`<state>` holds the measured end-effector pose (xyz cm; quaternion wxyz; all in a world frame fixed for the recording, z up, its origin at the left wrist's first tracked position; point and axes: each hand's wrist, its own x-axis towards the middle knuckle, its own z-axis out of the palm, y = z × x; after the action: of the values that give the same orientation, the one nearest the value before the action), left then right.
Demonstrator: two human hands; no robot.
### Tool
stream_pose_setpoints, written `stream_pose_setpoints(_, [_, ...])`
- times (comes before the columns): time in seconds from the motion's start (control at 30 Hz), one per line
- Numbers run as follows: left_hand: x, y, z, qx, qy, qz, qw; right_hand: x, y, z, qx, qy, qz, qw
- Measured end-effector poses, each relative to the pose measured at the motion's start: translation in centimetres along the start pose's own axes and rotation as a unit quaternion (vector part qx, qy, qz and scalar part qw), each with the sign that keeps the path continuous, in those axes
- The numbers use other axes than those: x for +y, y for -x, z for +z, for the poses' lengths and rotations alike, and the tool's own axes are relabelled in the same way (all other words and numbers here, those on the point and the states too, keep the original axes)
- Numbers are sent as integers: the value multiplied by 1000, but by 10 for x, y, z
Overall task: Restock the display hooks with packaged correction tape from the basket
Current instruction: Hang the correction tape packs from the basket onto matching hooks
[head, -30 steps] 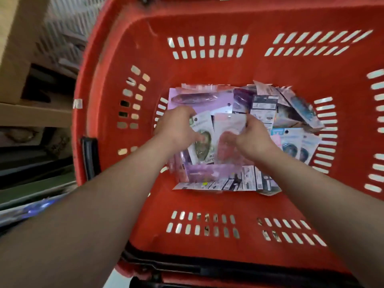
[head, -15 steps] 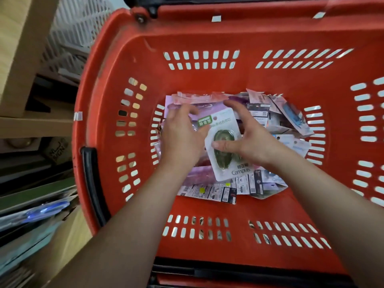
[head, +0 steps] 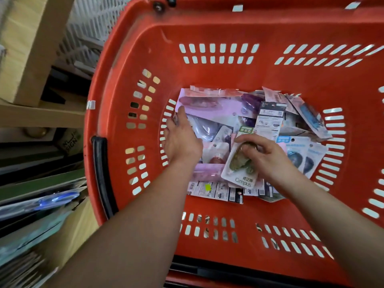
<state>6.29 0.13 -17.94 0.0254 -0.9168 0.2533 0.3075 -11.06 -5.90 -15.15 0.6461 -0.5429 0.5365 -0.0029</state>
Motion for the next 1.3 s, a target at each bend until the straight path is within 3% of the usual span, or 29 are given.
stream_pose_setpoints(0.17, [-15, 9, -21, 45, 69, -16, 996, -1, 3, -1, -10, -48, 31, 998])
stream_pose_setpoints(0.3, [-5, 51, -70, 94, 202, 59, 973, -22, 10, 0, 10, -94, 43, 995])
stream_pose_setpoints(0.37, [3, 73, -98, 68, 323, 109, 938, -34, 13, -4, 25, -102, 38, 994])
stream_pose_setpoints(0.47, [12, 83, -108, -44, 542, 116, 831, -52, 21, -14, -57, -120, 11, 991])
stream_pose_setpoints(0.57, [32, 82, -84, -121, 597, 82, 789, -59, 23, -21, -163, -141, 4, 977])
stream_pose_setpoints(0.63, [50, 83, -67, -173, 606, 46, 775, -54, 22, -24, -187, -183, 25, 965])
stream_pose_setpoints(0.7, [63, 83, -54, -215, 570, 60, 791, -46, 23, -29, -171, -209, 49, 962])
stream_pose_setpoints(0.8, [59, 72, -43, -236, 536, 84, 806, -34, 27, -35, -80, -197, 65, 975])
stream_pose_setpoints(0.87, [40, 57, -40, -165, 492, 41, 854, -18, 25, -38, -6, -167, 69, 984])
stream_pose_setpoints(0.93, [14, 38, -29, -113, 346, 28, 931, -9, 24, -41, 41, -144, 73, 986])
stream_pose_setpoints(1.0, [-5, 35, -17, -179, 167, 42, 969, -3, 23, -43, 56, -130, 59, 988])
stream_pose_setpoints(1.07, [-14, 41, -5, -242, 63, 55, 967, -4, 23, -45, 63, -122, 38, 990])
stream_pose_setpoints(1.17, [-15, 50, 2, -231, -60, 140, 961, -1, 22, -43, 76, -138, 24, 987])
stream_pose_setpoints(1.3, [-13, 51, 2, -246, -40, 151, 957, 1, 25, -47, 97, -148, 30, 984])
